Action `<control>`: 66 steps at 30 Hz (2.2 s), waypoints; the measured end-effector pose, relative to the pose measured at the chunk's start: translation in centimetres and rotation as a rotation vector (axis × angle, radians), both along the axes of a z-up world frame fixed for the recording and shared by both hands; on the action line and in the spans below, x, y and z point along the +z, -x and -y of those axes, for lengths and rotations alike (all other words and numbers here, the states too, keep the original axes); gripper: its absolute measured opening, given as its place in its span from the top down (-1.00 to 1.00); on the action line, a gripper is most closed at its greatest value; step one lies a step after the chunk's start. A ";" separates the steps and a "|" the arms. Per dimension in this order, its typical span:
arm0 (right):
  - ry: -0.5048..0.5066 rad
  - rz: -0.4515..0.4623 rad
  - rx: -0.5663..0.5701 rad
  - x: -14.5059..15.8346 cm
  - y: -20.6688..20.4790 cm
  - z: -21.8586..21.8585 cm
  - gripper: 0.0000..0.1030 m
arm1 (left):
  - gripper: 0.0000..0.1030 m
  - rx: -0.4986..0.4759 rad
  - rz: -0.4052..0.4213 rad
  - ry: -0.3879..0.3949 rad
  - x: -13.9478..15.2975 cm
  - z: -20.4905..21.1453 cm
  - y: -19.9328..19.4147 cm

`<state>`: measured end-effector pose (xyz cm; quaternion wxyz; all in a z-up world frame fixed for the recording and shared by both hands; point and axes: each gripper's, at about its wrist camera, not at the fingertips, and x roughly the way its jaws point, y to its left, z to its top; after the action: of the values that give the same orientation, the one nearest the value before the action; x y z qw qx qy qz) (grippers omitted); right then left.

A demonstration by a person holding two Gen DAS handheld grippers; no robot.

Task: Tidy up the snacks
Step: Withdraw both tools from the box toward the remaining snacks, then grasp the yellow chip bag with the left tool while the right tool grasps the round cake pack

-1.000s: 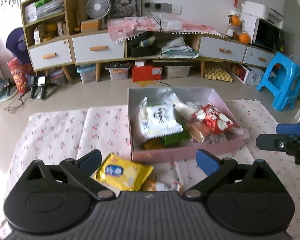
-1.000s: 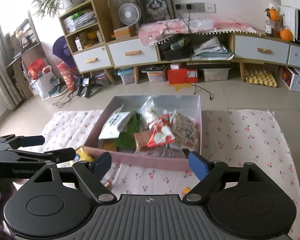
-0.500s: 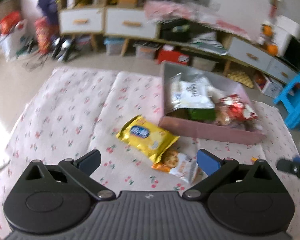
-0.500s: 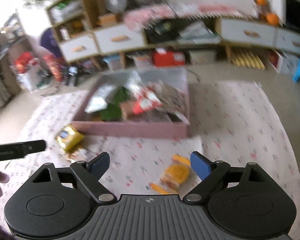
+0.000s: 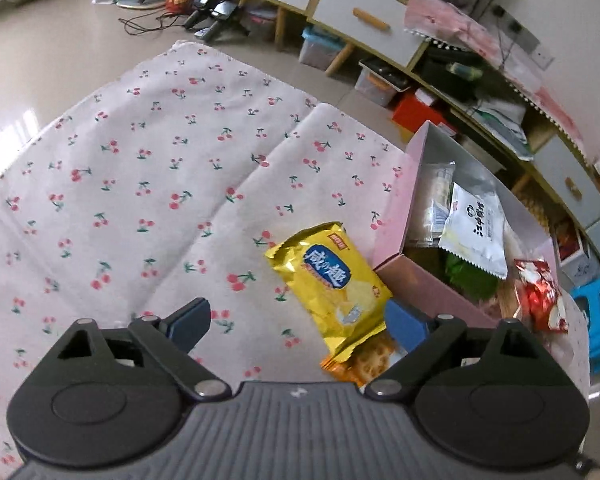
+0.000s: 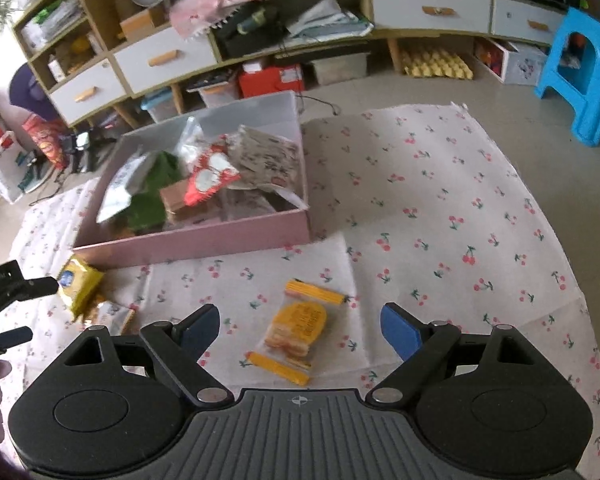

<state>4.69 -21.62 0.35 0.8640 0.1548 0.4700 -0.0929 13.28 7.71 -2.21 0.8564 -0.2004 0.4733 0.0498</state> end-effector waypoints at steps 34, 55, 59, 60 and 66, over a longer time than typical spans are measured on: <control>0.070 -0.107 -0.005 -5.6 -2.7 0.6 -0.74 | -0.05 -0.321 -0.031 -0.045 -1.2 -2.4 -1.5; 0.028 -0.100 -0.041 -5.0 -2.9 0.2 -0.74 | -0.15 0.052 -0.030 -0.263 -1.9 -0.4 -1.0; 0.028 -0.091 -0.034 -4.7 -2.8 0.6 -0.74 | -0.04 0.051 -0.029 -0.247 -1.6 -0.8 -0.7; 0.021 -0.088 -0.039 -4.6 -2.7 0.8 -0.74 | -0.03 0.044 -0.028 -0.219 -1.4 -1.1 -0.6; -0.106 -0.089 -0.101 -4.9 -2.8 2.2 -0.72 | -0.02 -0.006 -0.028 -0.080 -0.7 -1.0 0.0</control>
<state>7.50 -23.83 -4.57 0.8271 0.2196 0.5036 -0.1182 13.32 8.70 -2.86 0.8571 -0.1638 0.4836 0.0688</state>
